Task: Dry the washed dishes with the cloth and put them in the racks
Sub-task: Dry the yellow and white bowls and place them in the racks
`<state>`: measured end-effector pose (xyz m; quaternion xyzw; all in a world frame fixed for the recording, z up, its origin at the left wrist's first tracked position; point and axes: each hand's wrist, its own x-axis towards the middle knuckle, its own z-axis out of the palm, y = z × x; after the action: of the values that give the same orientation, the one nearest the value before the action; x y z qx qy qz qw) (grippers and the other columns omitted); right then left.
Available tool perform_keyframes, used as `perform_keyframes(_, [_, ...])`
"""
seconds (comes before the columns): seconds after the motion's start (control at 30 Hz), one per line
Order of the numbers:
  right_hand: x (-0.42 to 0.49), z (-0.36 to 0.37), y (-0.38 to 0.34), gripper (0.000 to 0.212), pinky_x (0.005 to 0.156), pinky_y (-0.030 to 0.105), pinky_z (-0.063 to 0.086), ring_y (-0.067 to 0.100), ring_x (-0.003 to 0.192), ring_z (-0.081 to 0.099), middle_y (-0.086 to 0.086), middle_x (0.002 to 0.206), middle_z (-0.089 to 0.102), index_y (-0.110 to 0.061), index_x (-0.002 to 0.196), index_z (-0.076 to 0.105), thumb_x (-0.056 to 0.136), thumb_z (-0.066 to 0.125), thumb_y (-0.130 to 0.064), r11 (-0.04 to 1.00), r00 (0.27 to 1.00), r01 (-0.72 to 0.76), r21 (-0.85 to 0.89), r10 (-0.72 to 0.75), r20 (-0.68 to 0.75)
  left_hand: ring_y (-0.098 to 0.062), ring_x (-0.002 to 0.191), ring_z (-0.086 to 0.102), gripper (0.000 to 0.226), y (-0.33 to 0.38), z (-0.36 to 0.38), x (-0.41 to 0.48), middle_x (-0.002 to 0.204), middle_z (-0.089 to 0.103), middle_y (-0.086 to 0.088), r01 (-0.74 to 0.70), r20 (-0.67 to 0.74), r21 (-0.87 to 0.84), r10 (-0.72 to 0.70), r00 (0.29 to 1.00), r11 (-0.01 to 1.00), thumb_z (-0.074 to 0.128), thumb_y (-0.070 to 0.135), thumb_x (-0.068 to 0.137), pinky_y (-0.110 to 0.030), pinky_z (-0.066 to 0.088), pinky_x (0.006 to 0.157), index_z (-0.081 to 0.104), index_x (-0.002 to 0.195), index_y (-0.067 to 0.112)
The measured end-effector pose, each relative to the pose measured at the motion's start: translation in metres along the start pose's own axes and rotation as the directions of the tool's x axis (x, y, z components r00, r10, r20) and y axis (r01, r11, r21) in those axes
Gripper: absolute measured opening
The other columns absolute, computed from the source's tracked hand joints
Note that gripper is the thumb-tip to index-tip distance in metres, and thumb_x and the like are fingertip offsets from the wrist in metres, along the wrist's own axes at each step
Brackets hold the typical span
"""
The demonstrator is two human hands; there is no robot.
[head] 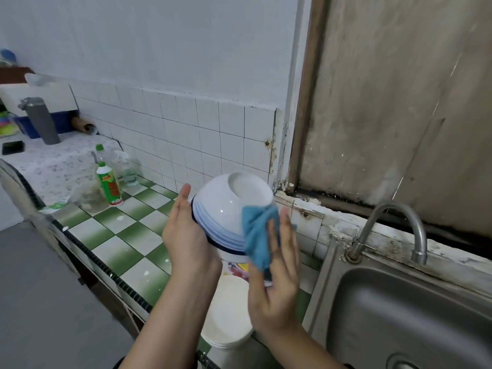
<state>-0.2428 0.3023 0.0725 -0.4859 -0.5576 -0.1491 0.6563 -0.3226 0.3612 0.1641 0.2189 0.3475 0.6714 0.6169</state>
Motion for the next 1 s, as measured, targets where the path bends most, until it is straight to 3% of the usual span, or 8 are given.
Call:
perform_keyframes(0.17, [0.039, -0.009, 0.007, 0.042, 0.114, 0.031, 0.033, 0.015, 0.141, 0.038, 0.006, 0.150, 0.045, -0.026, 0.134, 0.053, 0.095, 0.044, -0.039, 0.815, 0.868, -0.407, 0.411, 0.486, -0.103, -0.023, 0.106, 0.068, 0.028, 0.003, -0.005, 0.000, 0.119, 0.070, 0.002, 0.152, 0.142, 0.099, -0.165, 0.976, 0.983, 0.057, 0.026, 0.096, -0.047, 0.052, 0.094, 0.065, 0.123, 0.026])
perform_keyframes(0.3, [0.072, -0.026, 0.003, 0.022, 0.076, 0.014, 0.050, -0.003, 0.085, 0.066, -0.014, 0.086, 0.074, -0.013, 0.100, 0.066, 0.102, 0.044, -0.016, 0.590, 0.739, -0.579, 0.562, 0.672, 0.055, -0.012, 0.097, 0.068, 0.025, 0.007, 0.000, -0.015, 0.109, 0.073, 0.006, -0.069, 0.238, 0.208, 0.018, 0.971, 0.976, 0.047, 0.024, 0.102, -0.039, 0.053, 0.094, 0.066, 0.118, 0.029])
perform_keyframes(0.37, [0.085, -0.032, 0.006, 0.027, 0.073, 0.018, 0.050, 0.001, 0.080, 0.066, -0.010, 0.084, 0.074, -0.013, 0.097, 0.069, 0.102, 0.043, -0.016, 0.523, 0.679, -0.687, 0.504, 0.709, 0.190, -0.009, 0.085, 0.065, 0.028, 0.014, 0.001, -0.018, 0.108, 0.073, 0.001, -0.222, 0.313, 0.271, 0.133, 0.940, 0.937, 0.044, 0.022, 0.103, -0.031, 0.055, 0.086, 0.063, 0.119, 0.035])
perform_keyframes(0.57, [0.111, -0.045, 0.005, 0.020, 0.079, 0.015, 0.049, 0.003, 0.093, 0.068, -0.012, 0.094, 0.075, -0.024, 0.099, 0.071, 0.098, 0.051, -0.026, 0.676, 0.738, -0.658, 0.330, 0.494, 0.460, -0.001, 0.058, 0.060, 0.042, 0.021, 0.002, -0.029, 0.069, 0.070, 0.016, -0.488, 0.590, 0.398, 0.191, 0.784, 0.777, 0.045, 0.015, 0.102, -0.015, 0.051, 0.060, 0.047, 0.132, 0.044])
perform_keyframes(0.7, [0.108, -0.047, 0.004, 0.021, 0.089, 0.024, 0.051, 0.010, 0.100, 0.067, -0.009, 0.100, 0.075, -0.028, 0.099, 0.071, 0.093, 0.050, -0.028, 0.736, 0.778, -0.592, 0.330, 0.413, 0.474, -0.001, 0.065, 0.063, 0.042, 0.024, 0.000, -0.027, 0.073, 0.071, 0.014, -0.435, 0.599, 0.340, 0.165, 0.784, 0.834, 0.043, 0.012, 0.102, -0.015, 0.051, 0.064, 0.049, 0.138, 0.034])
perform_keyframes(0.83, [0.117, -0.051, 0.003, 0.027, 0.079, 0.028, 0.047, 0.013, 0.084, 0.064, 0.000, 0.089, 0.074, -0.017, 0.088, 0.072, 0.101, 0.049, -0.024, 0.645, 0.670, -0.725, 0.239, 0.582, 0.460, -0.002, 0.079, 0.062, 0.043, 0.022, 0.002, -0.031, 0.089, 0.072, 0.011, -0.463, 0.636, 0.325, 0.172, 0.752, 0.825, 0.042, 0.009, 0.102, -0.018, 0.051, 0.079, 0.051, 0.133, 0.037])
perform_keyframes(0.93, [0.122, -0.048, 0.006, 0.035, 0.089, 0.044, 0.049, 0.034, 0.094, 0.064, 0.022, 0.105, 0.069, -0.008, 0.093, 0.067, 0.094, 0.051, -0.039, 0.777, 0.728, -0.620, 0.109, 0.519, 0.447, -0.004, 0.092, 0.060, 0.046, 0.019, 0.003, -0.027, 0.112, 0.071, 0.002, -0.480, 0.649, 0.319, 0.181, 0.739, 0.817, 0.045, 0.019, 0.092, -0.024, 0.048, 0.091, 0.053, 0.131, 0.041])
perform_keyframes(1.0, [0.120, -0.047, 0.001, 0.035, 0.093, 0.043, 0.048, 0.026, 0.100, 0.064, 0.010, 0.105, 0.072, -0.015, 0.096, 0.071, 0.092, 0.047, -0.041, 0.879, 0.794, -0.469, 0.080, 0.381, 0.474, -0.003, 0.092, 0.060, 0.048, 0.017, 0.006, -0.027, 0.110, 0.071, 0.006, -0.464, 0.657, 0.320, 0.159, 0.737, 0.826, 0.044, 0.020, 0.088, -0.023, 0.047, 0.090, 0.053, 0.130, 0.041])
